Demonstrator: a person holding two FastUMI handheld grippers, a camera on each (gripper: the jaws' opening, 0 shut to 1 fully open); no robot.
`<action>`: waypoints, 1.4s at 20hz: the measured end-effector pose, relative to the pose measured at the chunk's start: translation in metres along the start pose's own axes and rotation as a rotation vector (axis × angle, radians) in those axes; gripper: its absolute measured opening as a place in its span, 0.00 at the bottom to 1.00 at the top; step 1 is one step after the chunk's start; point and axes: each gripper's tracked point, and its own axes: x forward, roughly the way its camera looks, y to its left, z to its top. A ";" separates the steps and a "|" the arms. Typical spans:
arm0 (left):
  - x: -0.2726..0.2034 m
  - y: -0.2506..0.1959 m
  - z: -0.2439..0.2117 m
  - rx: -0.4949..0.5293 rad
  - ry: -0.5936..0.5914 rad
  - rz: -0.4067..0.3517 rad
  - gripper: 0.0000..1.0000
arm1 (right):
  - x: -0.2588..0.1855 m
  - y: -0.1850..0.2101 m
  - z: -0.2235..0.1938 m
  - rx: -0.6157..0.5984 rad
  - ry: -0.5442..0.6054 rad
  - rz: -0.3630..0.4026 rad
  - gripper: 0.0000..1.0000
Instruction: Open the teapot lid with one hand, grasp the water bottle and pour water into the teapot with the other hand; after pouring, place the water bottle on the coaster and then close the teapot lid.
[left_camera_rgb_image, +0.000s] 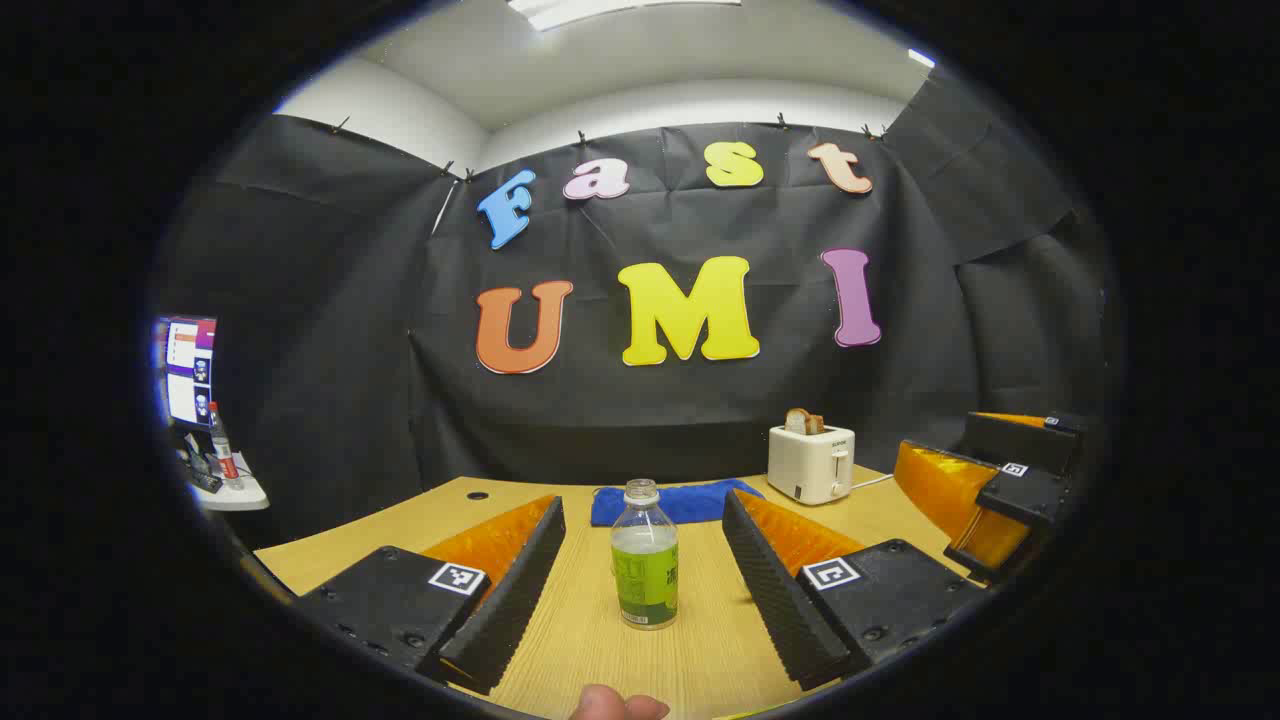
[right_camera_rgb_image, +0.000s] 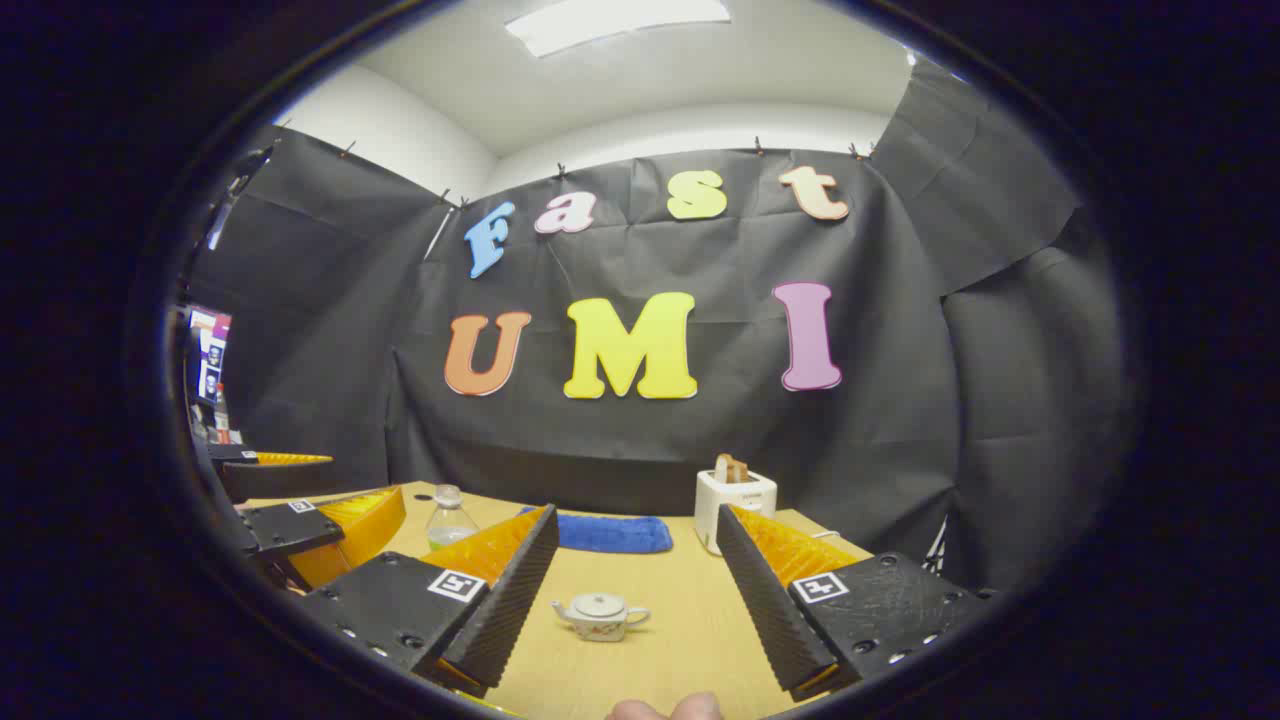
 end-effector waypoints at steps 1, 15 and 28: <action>0.001 0.000 -0.002 0.004 0.007 0.003 0.99 | 0.000 -0.003 -0.002 0.000 0.002 -0.007 0.95; 0.000 0.004 -0.003 -0.004 0.015 0.029 0.99 | 0.007 -0.012 -0.017 0.022 0.055 -0.011 0.95; 0.004 0.014 -0.011 -0.019 0.039 0.052 0.99 | 0.035 -0.006 -0.060 0.019 0.162 0.022 0.95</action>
